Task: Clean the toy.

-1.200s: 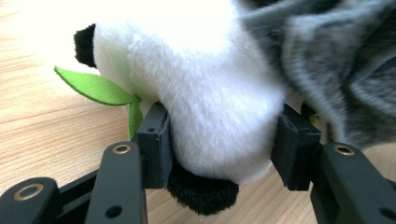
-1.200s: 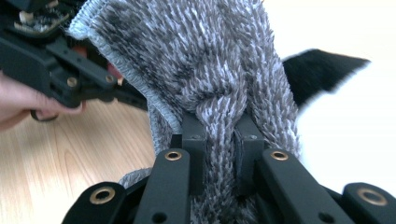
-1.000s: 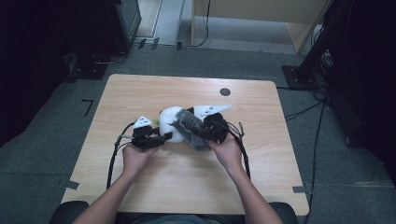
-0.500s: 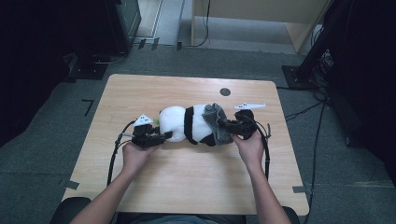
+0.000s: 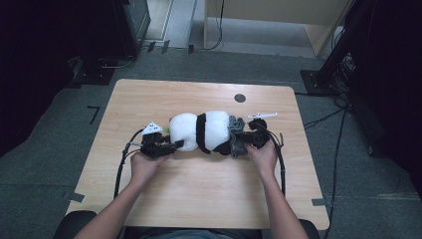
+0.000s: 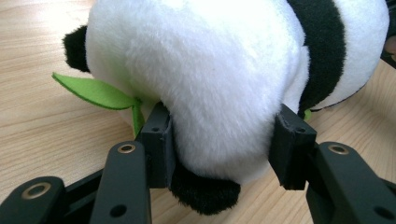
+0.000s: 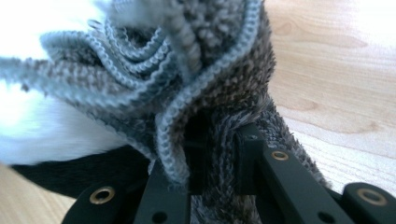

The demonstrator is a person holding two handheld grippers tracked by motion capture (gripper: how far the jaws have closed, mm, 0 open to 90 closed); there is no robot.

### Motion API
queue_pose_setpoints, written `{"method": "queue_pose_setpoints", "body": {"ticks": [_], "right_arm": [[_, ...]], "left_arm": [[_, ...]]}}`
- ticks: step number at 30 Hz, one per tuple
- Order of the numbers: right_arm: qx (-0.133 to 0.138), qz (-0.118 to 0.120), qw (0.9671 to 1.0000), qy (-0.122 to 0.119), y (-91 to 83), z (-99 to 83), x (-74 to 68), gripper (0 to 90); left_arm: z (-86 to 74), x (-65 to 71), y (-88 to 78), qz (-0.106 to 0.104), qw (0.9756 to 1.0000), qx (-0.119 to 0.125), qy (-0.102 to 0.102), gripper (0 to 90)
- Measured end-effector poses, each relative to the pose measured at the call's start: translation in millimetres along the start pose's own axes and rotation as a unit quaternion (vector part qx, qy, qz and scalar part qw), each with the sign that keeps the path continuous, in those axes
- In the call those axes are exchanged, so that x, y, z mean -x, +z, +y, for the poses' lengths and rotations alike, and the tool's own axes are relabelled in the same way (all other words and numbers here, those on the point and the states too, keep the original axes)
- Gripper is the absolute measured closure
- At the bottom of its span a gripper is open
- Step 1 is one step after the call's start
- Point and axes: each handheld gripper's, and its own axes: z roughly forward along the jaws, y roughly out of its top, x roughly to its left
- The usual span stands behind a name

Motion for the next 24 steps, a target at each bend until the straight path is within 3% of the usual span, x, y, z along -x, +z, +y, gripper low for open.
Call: {"method": "queue_pose_setpoints", "body": {"ticks": [4,9,13,18,24], "right_arm": [[-0.003,0.0,1.0,0.008,-4.4,0.1,4.4,79.9],[0.038,0.004,0.9993,0.006,-29.9,2.9,7.2,79.9],[0.06,0.001,0.9982,-0.004,-49.3,8.7,-0.6,80.3],[0.082,-0.002,0.9958,-0.042,-73.2,19.7,-29.3,80.4],[0.091,0.029,0.9917,-0.086,-81.6,29.0,-69.2,80.3]], "left_arm": [[0.3,-0.8,-0.4,-0.001,1.0,0.001,-0.003,49.7],[1.0,-0.8,-0.6,-0.001,1.0,0.001,-0.001,49.7],[1.6,0.1,-0.9,0.002,1.0,0.0,0.0,49.7],[2.5,0.7,-1.1,0.003,1.0,0.0,0.001,49.7],[4.0,1.9,-1.1,0.004,1.0,0.001,-0.003,49.8]]}}
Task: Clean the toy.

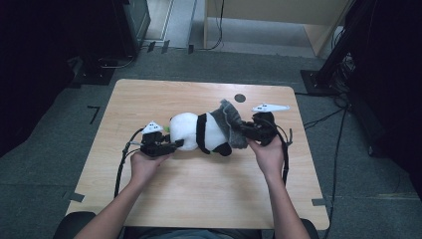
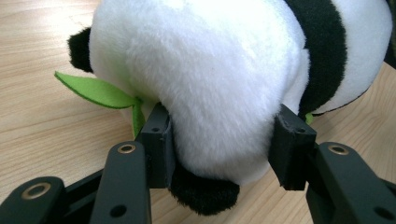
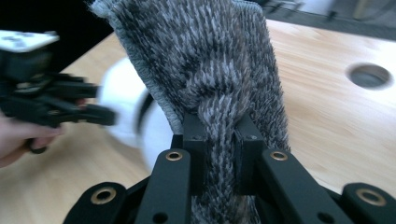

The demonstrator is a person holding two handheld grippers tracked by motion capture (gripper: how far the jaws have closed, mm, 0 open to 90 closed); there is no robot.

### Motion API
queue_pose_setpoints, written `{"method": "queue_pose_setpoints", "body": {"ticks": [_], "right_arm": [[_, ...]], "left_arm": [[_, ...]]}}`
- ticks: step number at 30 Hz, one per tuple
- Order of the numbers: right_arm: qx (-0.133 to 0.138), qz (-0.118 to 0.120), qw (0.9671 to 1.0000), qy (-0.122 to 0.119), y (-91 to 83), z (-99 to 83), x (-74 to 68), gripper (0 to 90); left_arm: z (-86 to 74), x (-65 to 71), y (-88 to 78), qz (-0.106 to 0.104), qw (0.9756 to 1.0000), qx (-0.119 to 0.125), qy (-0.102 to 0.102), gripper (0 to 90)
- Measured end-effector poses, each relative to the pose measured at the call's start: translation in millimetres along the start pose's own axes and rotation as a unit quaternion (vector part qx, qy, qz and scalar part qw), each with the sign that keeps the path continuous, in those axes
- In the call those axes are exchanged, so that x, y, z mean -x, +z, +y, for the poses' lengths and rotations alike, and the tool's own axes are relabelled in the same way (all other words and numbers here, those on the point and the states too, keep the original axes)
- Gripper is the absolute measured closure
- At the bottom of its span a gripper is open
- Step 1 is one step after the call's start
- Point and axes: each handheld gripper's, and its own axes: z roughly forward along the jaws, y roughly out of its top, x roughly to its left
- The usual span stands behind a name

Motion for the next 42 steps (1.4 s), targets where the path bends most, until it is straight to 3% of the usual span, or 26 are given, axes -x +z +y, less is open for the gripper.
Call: {"method": "queue_pose_setpoints", "body": {"ticks": [5,11,16,19,21,24,27,35,38,42], "right_arm": [[-0.011,0.048,0.9981,-0.036,18.0,9.6,-34.6,80.3],[-0.059,0.09,0.9919,-0.068,59.3,6.5,-66.3,80.3],[-0.095,0.104,0.9866,-0.083,91.0,-7.3,-80.3,80.3],[-0.111,0.104,0.985,-0.081,107.4,-18.2,-79.1,80.3],[-0.111,0.1,0.9857,-0.077,115.8,-26.4,-72.4,80.2],[-0.108,0.111,0.9854,-0.071,117.6,-31.5,-64.8,80.1],[-0.116,0.092,0.9848,-0.092,112.9,-34.5,-64.0,80.1],[-0.126,0.085,0.9852,-0.08,91.2,-38.3,-52.5,79.9],[-0.124,0.073,0.9864,-0.079,77.5,-37.5,-48.4,79.9],[-0.098,0.06,0.9917,-0.057,54.3,-33.9,-33.7,79.9]], "left_arm": [[1.3,0.7,-0.2,0.002,1.0,-0.002,0.003,49.7],[0.6,2.3,-1.0,0.004,1.0,-0.002,0.001,49.6],[0.3,3.1,-1.6,0.003,1.0,0.0,-0.007,49.6],[0.4,4.0,-1.3,0.004,1.0,-0.002,-0.004,49.6],[0.3,4.0,-1.1,0.006,1.0,-0.005,0.002,49.8],[-0.6,4.4,-1.0,0.011,0.9997,-0.013,0.015,50.0],[-1.5,2.5,-0.7,0.008,0.9998,-0.013,0.015,50.1],[-1.9,2.4,0.7,0.016,0.9992,-0.016,0.032,50.5],[-1.0,1.8,1.2,0.014,0.9993,-0.016,0.029,50.5],[0.1,1.5,1.5,0.013,0.9993,-0.018,0.029,50.5]]}}
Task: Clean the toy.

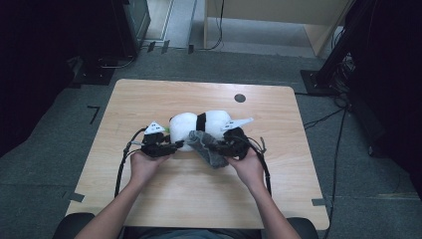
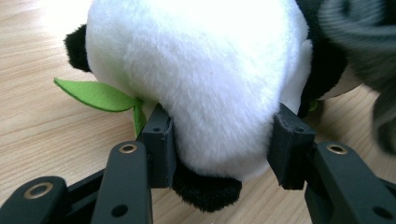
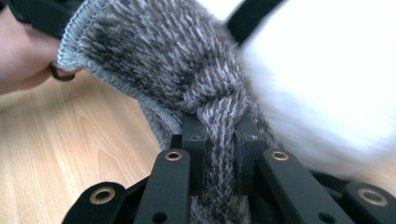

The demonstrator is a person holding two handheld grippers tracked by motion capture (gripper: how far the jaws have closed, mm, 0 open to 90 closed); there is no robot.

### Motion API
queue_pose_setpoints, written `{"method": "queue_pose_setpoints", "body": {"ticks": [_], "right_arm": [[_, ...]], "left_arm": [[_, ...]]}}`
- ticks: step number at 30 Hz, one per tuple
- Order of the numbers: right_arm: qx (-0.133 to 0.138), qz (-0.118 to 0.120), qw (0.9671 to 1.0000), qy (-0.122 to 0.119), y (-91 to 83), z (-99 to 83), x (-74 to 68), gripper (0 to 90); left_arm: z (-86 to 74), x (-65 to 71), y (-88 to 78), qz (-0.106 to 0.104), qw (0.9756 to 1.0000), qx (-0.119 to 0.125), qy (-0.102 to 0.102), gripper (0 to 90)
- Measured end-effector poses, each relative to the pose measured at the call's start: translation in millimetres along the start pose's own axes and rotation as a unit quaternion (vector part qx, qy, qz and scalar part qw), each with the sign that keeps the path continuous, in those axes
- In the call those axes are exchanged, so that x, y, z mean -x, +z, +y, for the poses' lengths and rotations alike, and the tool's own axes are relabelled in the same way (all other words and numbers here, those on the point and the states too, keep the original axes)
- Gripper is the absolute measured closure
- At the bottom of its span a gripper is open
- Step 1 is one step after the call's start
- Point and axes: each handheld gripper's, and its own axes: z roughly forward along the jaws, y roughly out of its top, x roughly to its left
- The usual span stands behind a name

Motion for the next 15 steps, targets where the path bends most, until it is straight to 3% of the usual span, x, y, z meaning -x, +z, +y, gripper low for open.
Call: {"method": "queue_pose_setpoints", "body": {"ticks": [7,10,15], "right_arm": [[0.025,-0.026,0.9981,0.05,-29.1,-14.6,29.1,79.8],[0.02,-0.026,0.9969,0.072,-27.1,-23.1,40.2,79.8],[0.007,-0.021,0.9963,0.083,-17.1,-29.7,48.1,79.8]], "left_arm": [[1.6,-0.7,1.5,-0.005,1.0,0.0,-0.004,50.6],[1.7,-0.3,2.2,-0.006,1.0,-0.001,-0.004,50.7],[1.5,0.1,2.6,-0.006,1.0,-0.003,-0.002,50.7]]}}
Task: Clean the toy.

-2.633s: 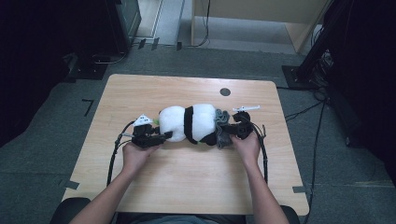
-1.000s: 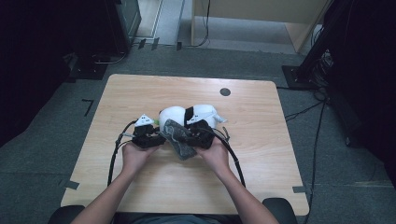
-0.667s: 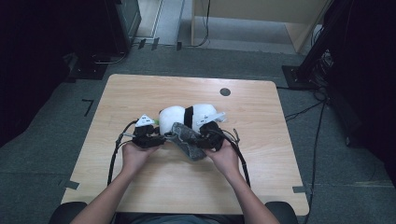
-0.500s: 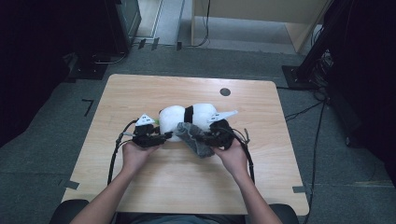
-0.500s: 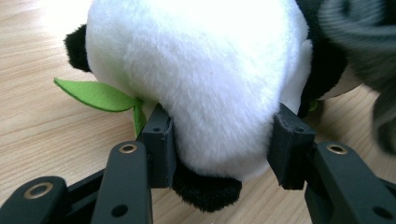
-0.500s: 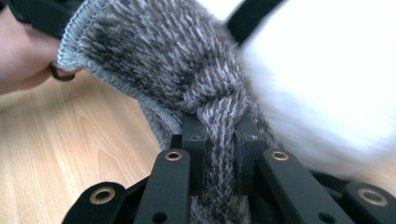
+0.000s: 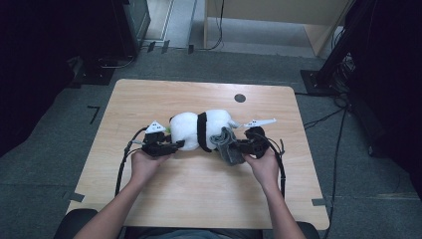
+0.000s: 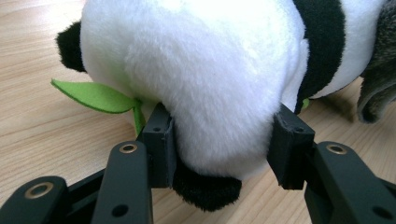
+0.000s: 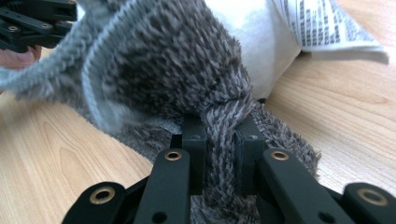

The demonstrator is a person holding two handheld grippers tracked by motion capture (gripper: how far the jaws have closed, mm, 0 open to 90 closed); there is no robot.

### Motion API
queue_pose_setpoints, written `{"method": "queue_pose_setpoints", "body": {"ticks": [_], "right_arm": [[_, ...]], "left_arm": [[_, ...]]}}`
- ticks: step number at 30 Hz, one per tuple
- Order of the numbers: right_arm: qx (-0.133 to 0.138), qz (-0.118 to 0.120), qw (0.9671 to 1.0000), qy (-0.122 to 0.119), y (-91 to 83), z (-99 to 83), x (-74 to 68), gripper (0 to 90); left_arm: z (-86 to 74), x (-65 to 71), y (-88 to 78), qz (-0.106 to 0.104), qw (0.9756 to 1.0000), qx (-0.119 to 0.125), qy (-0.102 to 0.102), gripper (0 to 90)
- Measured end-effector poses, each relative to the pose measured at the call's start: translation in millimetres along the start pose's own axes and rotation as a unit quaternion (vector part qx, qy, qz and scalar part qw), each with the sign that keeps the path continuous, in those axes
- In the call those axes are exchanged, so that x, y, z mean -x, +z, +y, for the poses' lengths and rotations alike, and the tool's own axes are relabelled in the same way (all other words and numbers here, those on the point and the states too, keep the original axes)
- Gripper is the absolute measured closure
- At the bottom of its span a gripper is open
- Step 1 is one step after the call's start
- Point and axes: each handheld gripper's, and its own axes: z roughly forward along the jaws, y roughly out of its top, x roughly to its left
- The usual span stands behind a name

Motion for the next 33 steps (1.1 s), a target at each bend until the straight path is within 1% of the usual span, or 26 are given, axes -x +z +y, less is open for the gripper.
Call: {"method": "queue_pose_setpoints", "body": {"ticks": [3,8,11,13,16,17,19,21,23,25,27,29,30,31,32,33], "right_arm": [[-0.003,0.001,1.0,0.004,3.6,-3.1,4.2,79.8],[-0.017,-0.01,0.9997,0.015,9.0,-7.9,12.8,79.8],[-0.036,-0.02,0.9989,0.021,13.3,-10.5,18.5,79.8],[-0.044,-0.024,0.9983,0.029,15.7,-12.5,23.4,79.8],[-0.057,-0.032,0.9973,0.035,15.0,-13.2,27.7,79.7],[-0.058,-0.035,0.9972,0.033,13.2,-12.7,28.5,79.7],[-0.051,-0.034,0.9976,0.032,6.1,-10.9,28.0,79.7],[-0.039,-0.038,0.9981,0.028,-0.8,-9.1,25.6,79.7],[-0.021,-0.048,0.9986,0.01,-9.5,-7.1,19.9,79.8],[-0.01,-0.05,0.9987,0.006,-14.3,-4.9,17.3,79.9],[0.006,-0.052,0.9986,-0.001,-21.8,-0.5,13.5,80.0],[0.021,-0.046,0.9987,-0.006,-28.4,3.9,8.0,80.3],[0.029,-0.039,0.9988,-0.012,-31.3,6.1,4.2,80.4],[0.033,-0.031,0.9989,-0.014,-32.9,7.9,0.7,80.5],[0.036,-0.021,0.9989,-0.022,-34.2,10.9,-6.1,80.5],[0.037,-0.019,0.9987,-0.029,-34.5,12.7,-10.9,80.6]], "left_arm": [[-0.1,-0.7,0.1,-0.002,1.0,0.001,-0.004,50.8],[0.1,-2.8,-0.2,-0.005,0.9999,0.003,-0.01,50.9],[1.3,-4.6,-0.7,-0.006,0.9999,0.002,-0.012,51.0],[0.9,-4.9,-0.8,-0.007,0.9999,0.002,-0.013,51.0],[0.9,-5.4,-1.1,-0.008,0.9999,0.002,-0.014,51.0],[0.8,-5.9,-1.0,-0.009,0.9999,0.003,-0.015,51.0],[0.8,-5.9,-1.1,-0.008,0.9998,0.004,-0.015,51.0],[0.8,-5.8,-1.1,-0.008,0.9998,0.004,-0.015,51.0],[0.8,-6.0,-0.9,-0.01,0.9998,0.005,-0.017,50.9],[1.0,-6.2,-1.1,-0.01,0.9998,0.005,-0.019,51.0],[1.0,-5.9,-1.0,-0.01,0.9998,0.005,-0.019,50.9],[1.0,-5.7,-1.0,-0.009,0.9998,0.005,-0.019,51.0],[0.9,-5.7,-1.0,-0.009,0.9998,0.005,-0.018,50.9],[1.0,-5.7,-1.1,-0.009,0.9998,0.005,-0.019,50.9],[1.0,-5.6,-1.1,-0.008,0.9998,0.005,-0.019,51.0],[0.9,-5.5,-1.0,-0.008,0.9998,0.005,-0.019,50.9]]}}
